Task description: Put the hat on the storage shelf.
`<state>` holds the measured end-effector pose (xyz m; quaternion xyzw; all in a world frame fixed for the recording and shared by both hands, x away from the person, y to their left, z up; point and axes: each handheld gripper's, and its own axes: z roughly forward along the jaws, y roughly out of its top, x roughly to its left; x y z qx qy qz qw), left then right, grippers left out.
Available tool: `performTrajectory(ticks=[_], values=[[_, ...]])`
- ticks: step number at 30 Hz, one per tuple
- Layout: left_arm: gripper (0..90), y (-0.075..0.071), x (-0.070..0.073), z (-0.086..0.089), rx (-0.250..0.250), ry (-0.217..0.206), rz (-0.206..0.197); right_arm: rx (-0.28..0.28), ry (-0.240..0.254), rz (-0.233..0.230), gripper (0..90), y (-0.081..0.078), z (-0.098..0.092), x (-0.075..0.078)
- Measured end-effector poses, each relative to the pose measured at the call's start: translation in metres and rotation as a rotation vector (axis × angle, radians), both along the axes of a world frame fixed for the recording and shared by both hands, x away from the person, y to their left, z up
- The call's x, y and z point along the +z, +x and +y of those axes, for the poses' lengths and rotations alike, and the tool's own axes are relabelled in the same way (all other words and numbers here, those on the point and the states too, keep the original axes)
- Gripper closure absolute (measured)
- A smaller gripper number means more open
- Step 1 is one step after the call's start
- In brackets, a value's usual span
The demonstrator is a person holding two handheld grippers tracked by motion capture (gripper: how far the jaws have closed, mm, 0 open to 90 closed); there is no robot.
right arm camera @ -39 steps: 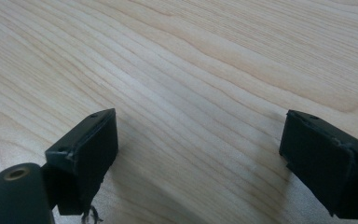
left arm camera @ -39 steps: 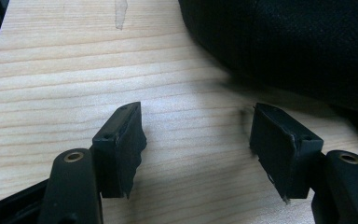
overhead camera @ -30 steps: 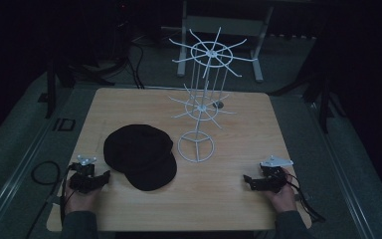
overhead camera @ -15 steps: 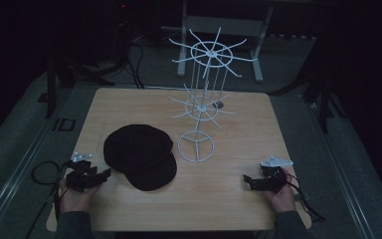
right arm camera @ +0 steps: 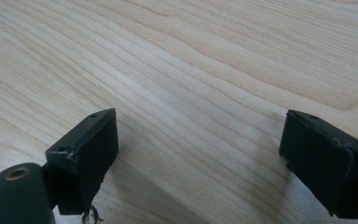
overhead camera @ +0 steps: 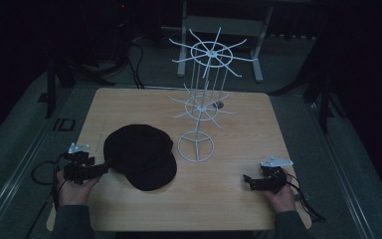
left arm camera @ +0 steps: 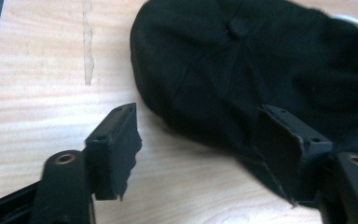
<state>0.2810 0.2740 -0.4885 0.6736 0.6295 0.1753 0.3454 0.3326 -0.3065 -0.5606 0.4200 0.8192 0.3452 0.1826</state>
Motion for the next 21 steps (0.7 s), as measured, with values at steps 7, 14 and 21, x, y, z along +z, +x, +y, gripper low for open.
performTrajectory(ticks=[7,14,21], values=[[26.2,0.014,0.002,-0.010,-0.018,0.003,0.018,-0.002,0.001,0.001,11.4,0.000,0.000,0.000],[22.9,0.024,-0.010,-0.020,-0.014,0.016,0.065,-0.002,0.001,0.001,11.4,0.000,0.000,0.000],[20.3,0.034,-0.025,-0.024,0.028,0.013,0.114,-0.002,0.001,0.002,11.4,0.000,0.000,0.000]])
